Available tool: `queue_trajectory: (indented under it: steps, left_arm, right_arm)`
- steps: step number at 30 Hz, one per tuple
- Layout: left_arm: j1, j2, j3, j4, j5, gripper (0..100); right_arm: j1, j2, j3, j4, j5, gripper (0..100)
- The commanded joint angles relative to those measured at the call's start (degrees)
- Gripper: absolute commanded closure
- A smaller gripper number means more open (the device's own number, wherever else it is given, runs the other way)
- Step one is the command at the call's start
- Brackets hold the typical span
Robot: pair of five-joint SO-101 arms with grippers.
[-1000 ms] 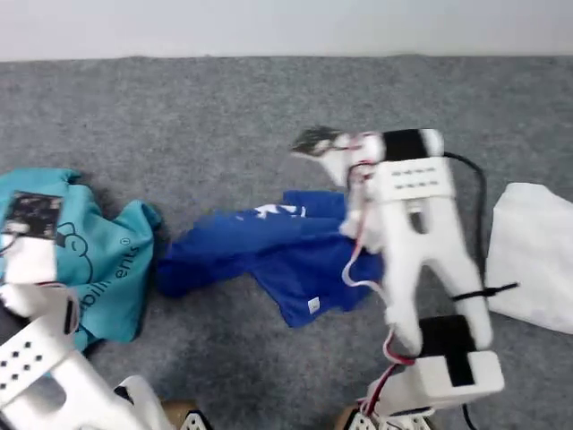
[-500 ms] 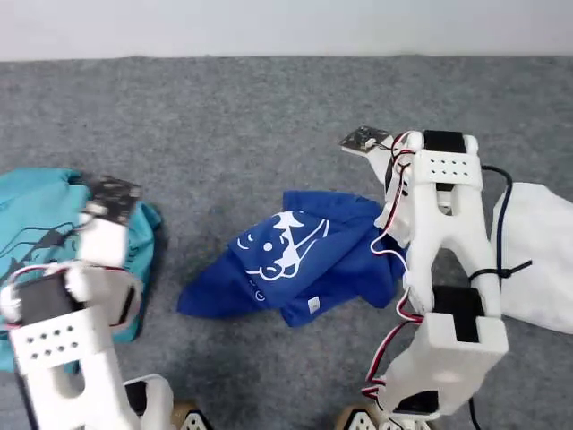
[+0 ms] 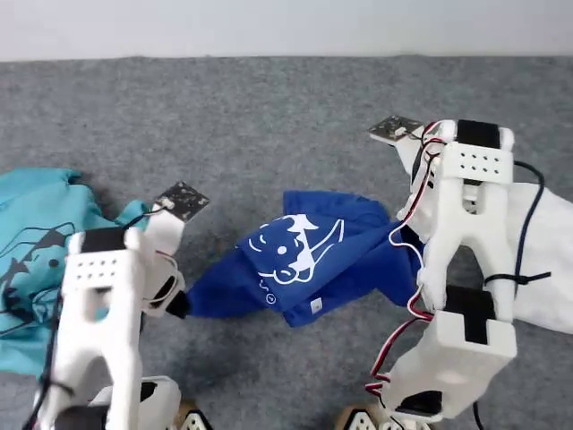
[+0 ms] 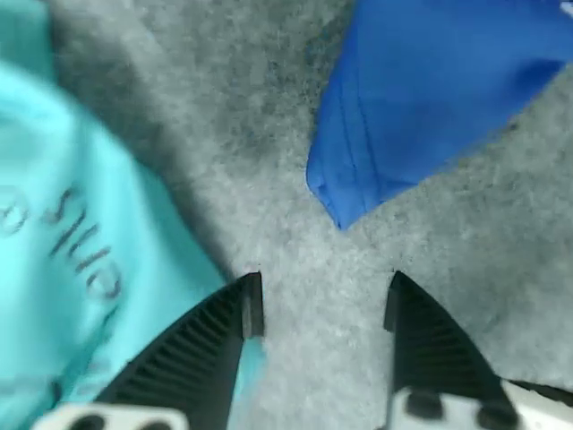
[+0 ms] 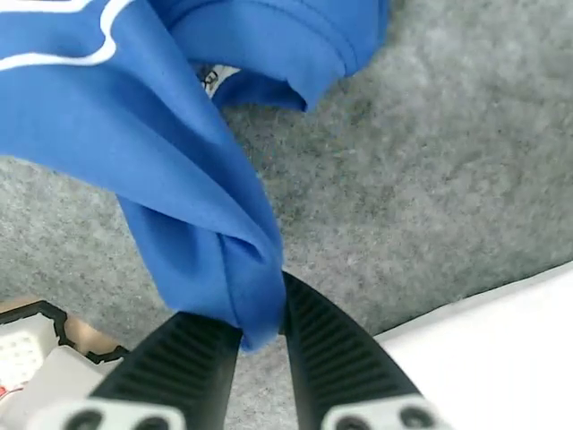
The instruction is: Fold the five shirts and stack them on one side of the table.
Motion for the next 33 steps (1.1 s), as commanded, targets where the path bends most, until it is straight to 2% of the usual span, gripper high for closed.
queue_trajectory:
  steps: [1, 7, 16, 20, 28, 33]
  left_arm:
    - [3.3, 4.7, -0.2, -3.6, -0.5, 77]
    - [7.9, 9.0, -3.7, -4.3, 2.8, 77]
    - [8.1, 21.3, -4.9, -11.0, 2.9, 77]
    - [8.0, 24.6, -8.4, -9.8, 2.9, 77]
    - [8.2, 32.3, -13.6, -9.0, 3.7, 98]
    - [8.1, 32.4, -17.4, -2.8, 3.4, 99]
  right_arm:
    - [0.8, -0.4, -2.6, 2.0, -0.7, 98.9]
    - [0.6, -0.4, -2.6, 2.0, -0.8, 98.9]
    - [0.6, -0.4, -2.6, 2.1, -2.5, 98.9]
    - [0.6, -0.4, -2.6, 2.1, -2.4, 98.9]
    - [0.7, -2.1, -2.6, 2.1, -2.4, 98.9]
    - [0.7, -7.0, -2.6, 2.1, -2.0, 98.9]
